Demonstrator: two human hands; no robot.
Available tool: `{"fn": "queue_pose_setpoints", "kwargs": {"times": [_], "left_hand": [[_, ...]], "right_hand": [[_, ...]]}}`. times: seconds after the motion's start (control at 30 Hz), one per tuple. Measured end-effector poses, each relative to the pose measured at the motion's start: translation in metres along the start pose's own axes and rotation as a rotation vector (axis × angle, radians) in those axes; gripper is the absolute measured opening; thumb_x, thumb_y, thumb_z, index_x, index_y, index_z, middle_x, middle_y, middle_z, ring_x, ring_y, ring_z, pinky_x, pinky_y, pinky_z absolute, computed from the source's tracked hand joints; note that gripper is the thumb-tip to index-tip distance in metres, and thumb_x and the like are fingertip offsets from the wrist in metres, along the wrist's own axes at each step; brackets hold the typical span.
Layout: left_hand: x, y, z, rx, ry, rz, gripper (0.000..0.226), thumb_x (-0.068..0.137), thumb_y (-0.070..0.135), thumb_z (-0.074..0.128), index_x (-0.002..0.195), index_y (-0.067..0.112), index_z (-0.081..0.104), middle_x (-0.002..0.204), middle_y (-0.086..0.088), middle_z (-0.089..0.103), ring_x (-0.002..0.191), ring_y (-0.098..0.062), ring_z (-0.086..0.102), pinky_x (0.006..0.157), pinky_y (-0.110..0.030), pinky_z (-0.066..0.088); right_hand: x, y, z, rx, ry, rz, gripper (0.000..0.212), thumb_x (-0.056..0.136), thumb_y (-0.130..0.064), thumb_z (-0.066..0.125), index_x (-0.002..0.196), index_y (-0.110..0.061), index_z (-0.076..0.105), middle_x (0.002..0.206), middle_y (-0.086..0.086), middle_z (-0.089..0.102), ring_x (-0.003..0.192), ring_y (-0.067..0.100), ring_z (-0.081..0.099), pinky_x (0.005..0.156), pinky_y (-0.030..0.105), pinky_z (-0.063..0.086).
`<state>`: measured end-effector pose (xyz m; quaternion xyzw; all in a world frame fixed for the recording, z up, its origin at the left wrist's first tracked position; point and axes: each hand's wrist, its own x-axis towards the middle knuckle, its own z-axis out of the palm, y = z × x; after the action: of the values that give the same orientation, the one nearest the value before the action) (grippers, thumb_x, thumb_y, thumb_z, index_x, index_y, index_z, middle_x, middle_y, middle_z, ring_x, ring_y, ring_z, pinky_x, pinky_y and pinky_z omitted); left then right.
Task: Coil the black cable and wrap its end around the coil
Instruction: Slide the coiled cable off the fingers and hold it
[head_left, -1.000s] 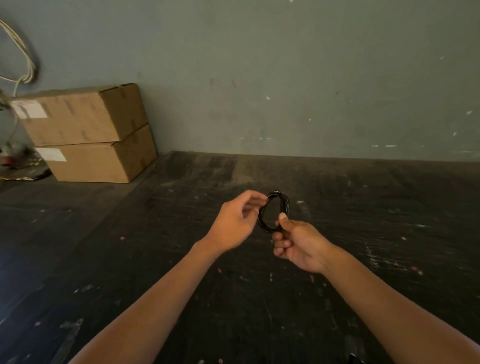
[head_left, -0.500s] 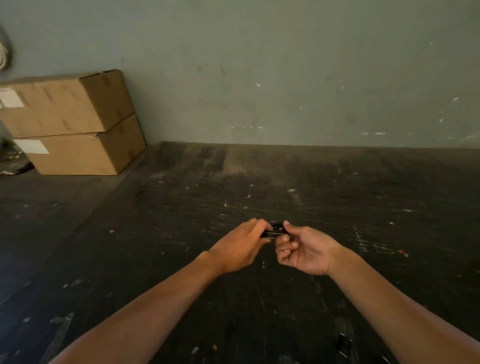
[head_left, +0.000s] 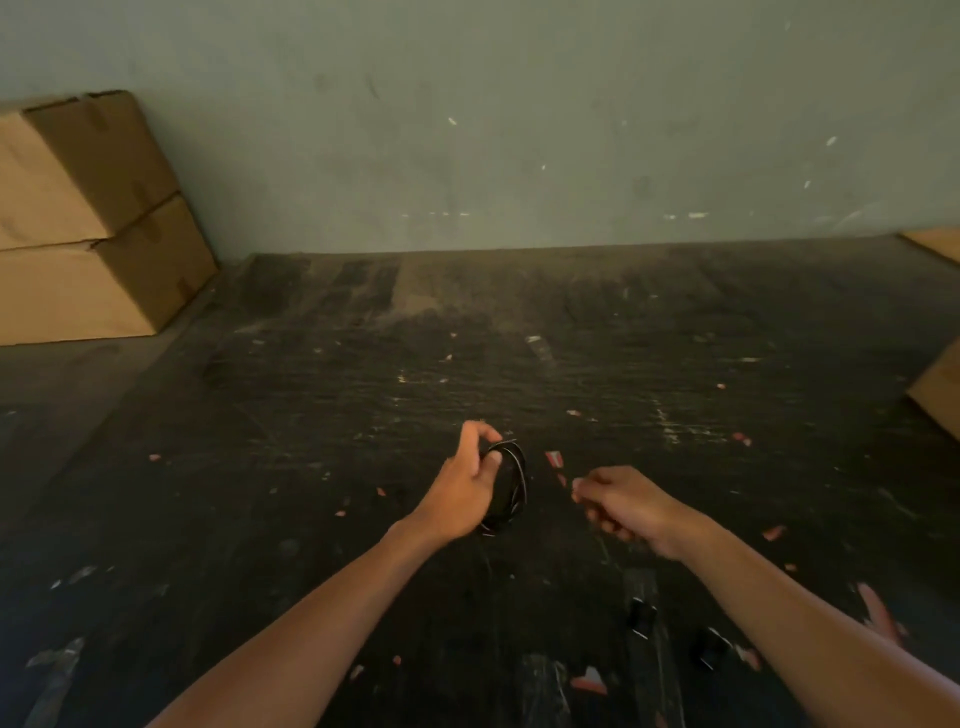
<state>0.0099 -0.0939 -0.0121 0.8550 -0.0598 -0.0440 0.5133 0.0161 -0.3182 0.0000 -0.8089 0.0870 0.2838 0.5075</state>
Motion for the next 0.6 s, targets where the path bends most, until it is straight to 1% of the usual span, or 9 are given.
{"fn": "queue_pose_setpoints", "kwargs": {"times": [0.07, 0.1, 0.17, 0.23, 0.3, 0.37, 0.43, 0.5, 0.6], "left_hand": [[-0.001, -0.01, 0.008, -0.081, 0.023, -0.091, 0.015, 0.103, 0.024, 0.04, 0.106, 0.039, 0.041, 0.09, -0.012, 0.061, 0.07, -0.017, 0.059, 0.062, -0.034, 0.051], [-0.002, -0.015, 0.012, -0.113, 0.035, -0.126, 0.012, 0.103, 0.026, 0.041, 0.105, 0.037, 0.043, 0.085, -0.011, 0.059, 0.067, -0.017, 0.055, 0.059, -0.034, 0.047], [-0.004, -0.023, 0.02, -0.179, 0.074, -0.176, 0.005, 0.102, 0.032, 0.043, 0.101, 0.031, 0.048, 0.081, -0.005, 0.054, 0.066, -0.014, 0.05, 0.061, -0.034, 0.042], [-0.009, -0.029, 0.029, -0.234, 0.084, -0.218, 0.019, 0.102, 0.038, 0.041, 0.094, 0.023, 0.051, 0.074, -0.001, 0.048, 0.062, -0.01, 0.044, 0.06, -0.032, 0.038], [-0.013, -0.033, 0.038, -0.289, 0.06, -0.277, 0.026, 0.103, 0.039, 0.038, 0.093, 0.018, 0.052, 0.068, 0.001, 0.043, 0.055, -0.008, 0.04, 0.05, -0.026, 0.034], [-0.017, -0.035, 0.047, -0.321, 0.039, -0.32, 0.023, 0.103, 0.033, 0.039, 0.093, 0.016, 0.052, 0.065, 0.001, 0.04, 0.05, -0.008, 0.036, 0.044, -0.024, 0.028], [-0.02, -0.035, 0.052, -0.324, 0.039, -0.337, 0.018, 0.103, 0.028, 0.042, 0.095, 0.017, 0.054, 0.063, 0.0, 0.039, 0.05, -0.009, 0.035, 0.045, -0.025, 0.027], [-0.023, -0.034, 0.054, -0.333, 0.048, -0.359, 0.015, 0.102, 0.027, 0.045, 0.098, 0.018, 0.056, 0.063, 0.0, 0.041, 0.052, -0.01, 0.037, 0.046, -0.026, 0.029], [-0.027, -0.033, 0.055, -0.386, 0.056, -0.379, 0.013, 0.1, 0.027, 0.048, 0.098, 0.019, 0.057, 0.066, 0.0, 0.043, 0.056, -0.011, 0.039, 0.05, -0.026, 0.032]], "right_hand": [[-0.006, 0.019, -0.013, -0.254, 0.011, -0.054, 0.011, 0.095, -0.026, 0.057, 0.101, -0.018, 0.063, 0.084, -0.002, 0.061, 0.07, 0.009, 0.056, 0.06, 0.023, 0.043], [-0.009, 0.028, -0.018, -0.368, -0.001, -0.056, 0.01, 0.093, -0.026, 0.061, 0.102, -0.02, 0.062, 0.091, -0.003, 0.063, 0.079, 0.009, 0.059, 0.067, 0.025, 0.047], [-0.013, 0.048, -0.027, -0.577, -0.046, -0.026, 0.015, 0.087, -0.03, 0.067, 0.1, -0.028, 0.059, 0.103, -0.004, 0.064, 0.093, 0.011, 0.061, 0.083, 0.029, 0.05], [-0.018, 0.065, -0.029, -0.694, -0.103, 0.015, 0.021, 0.084, -0.034, 0.07, 0.1, -0.031, 0.057, 0.108, -0.005, 0.062, 0.098, 0.012, 0.06, 0.09, 0.032, 0.05], [-0.022, 0.078, -0.025, -0.721, -0.113, 0.038, 0.026, 0.084, -0.037, 0.07, 0.103, -0.031, 0.055, 0.109, -0.005, 0.061, 0.098, 0.013, 0.059, 0.09, 0.033, 0.05], [-0.025, 0.087, -0.019, -0.714, -0.081, 0.044, 0.03, 0.084, -0.038, 0.071, 0.108, -0.029, 0.056, 0.109, -0.005, 0.061, 0.098, 0.013, 0.059, 0.089, 0.034, 0.051], [-0.023, 0.093, -0.013, -0.73, -0.044, 0.04, 0.034, 0.083, -0.039, 0.071, 0.112, -0.027, 0.057, 0.113, -0.002, 0.061, 0.101, 0.015, 0.059, 0.09, 0.036, 0.051], [-0.02, 0.099, -0.009, -0.717, -0.021, 0.05, 0.036, 0.082, -0.038, 0.072, 0.114, -0.027, 0.058, 0.116, -0.001, 0.061, 0.103, 0.016, 0.059, 0.091, 0.037, 0.052], [-0.019, 0.101, -0.006, -0.69, 0.0, 0.058, 0.037, 0.083, -0.034, 0.072, 0.116, -0.026, 0.059, 0.117, -0.001, 0.06, 0.104, 0.015, 0.06, 0.092, 0.036, 0.052]]}}
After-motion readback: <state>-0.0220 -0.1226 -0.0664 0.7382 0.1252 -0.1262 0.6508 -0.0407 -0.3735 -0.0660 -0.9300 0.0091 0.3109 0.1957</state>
